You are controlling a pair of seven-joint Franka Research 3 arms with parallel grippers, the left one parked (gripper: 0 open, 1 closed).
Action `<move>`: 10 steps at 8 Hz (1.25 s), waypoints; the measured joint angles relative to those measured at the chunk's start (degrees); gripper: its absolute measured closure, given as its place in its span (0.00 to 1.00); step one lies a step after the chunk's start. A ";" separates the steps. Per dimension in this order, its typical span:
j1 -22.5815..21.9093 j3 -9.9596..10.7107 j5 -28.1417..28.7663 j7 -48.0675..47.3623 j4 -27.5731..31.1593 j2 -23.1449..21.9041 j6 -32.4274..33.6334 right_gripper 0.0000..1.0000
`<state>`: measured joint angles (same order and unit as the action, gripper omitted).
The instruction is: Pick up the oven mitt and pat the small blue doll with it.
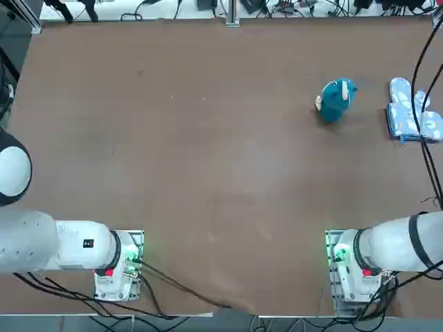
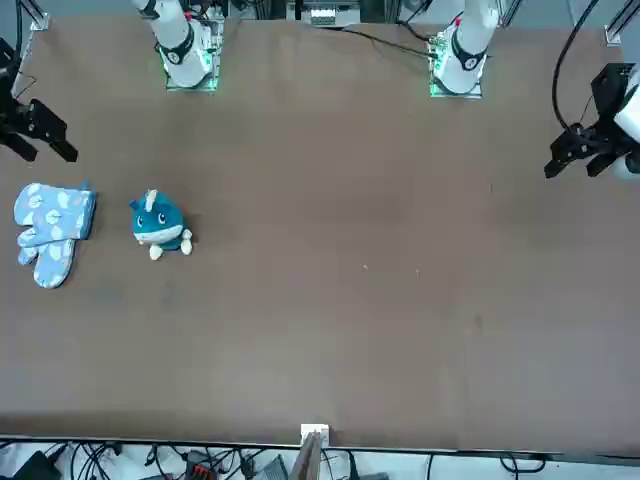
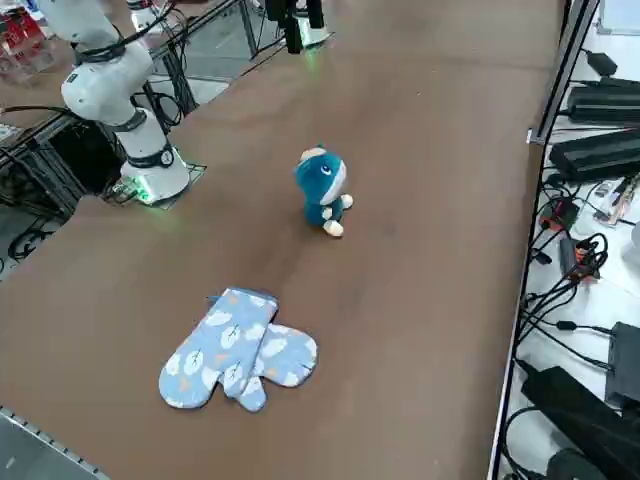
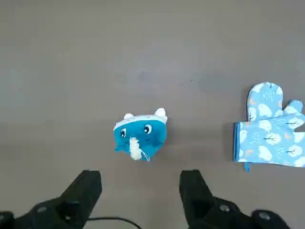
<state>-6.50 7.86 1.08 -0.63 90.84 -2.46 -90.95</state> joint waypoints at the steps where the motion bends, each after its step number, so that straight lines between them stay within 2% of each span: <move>1: 0.00 0.00 0.00 0.00 0.00 0.00 0.33 0.00; 3: 0.05 0.03 -0.13 0.01 0.00 0.11 0.76 0.00; 4: 0.20 0.14 -2.01 0.01 0.02 0.52 0.98 0.00; 7: 2.18 0.58 -12.47 0.01 0.87 5.02 1.00 0.00; 8: 3.94 0.70 -14.12 0.00 1.19 7.28 -0.23 0.00; 10: 8.76 0.92 -14.94 0.00 4.60 11.11 -8.28 0.01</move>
<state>2.26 8.78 -13.86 -0.63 95.44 8.65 -99.22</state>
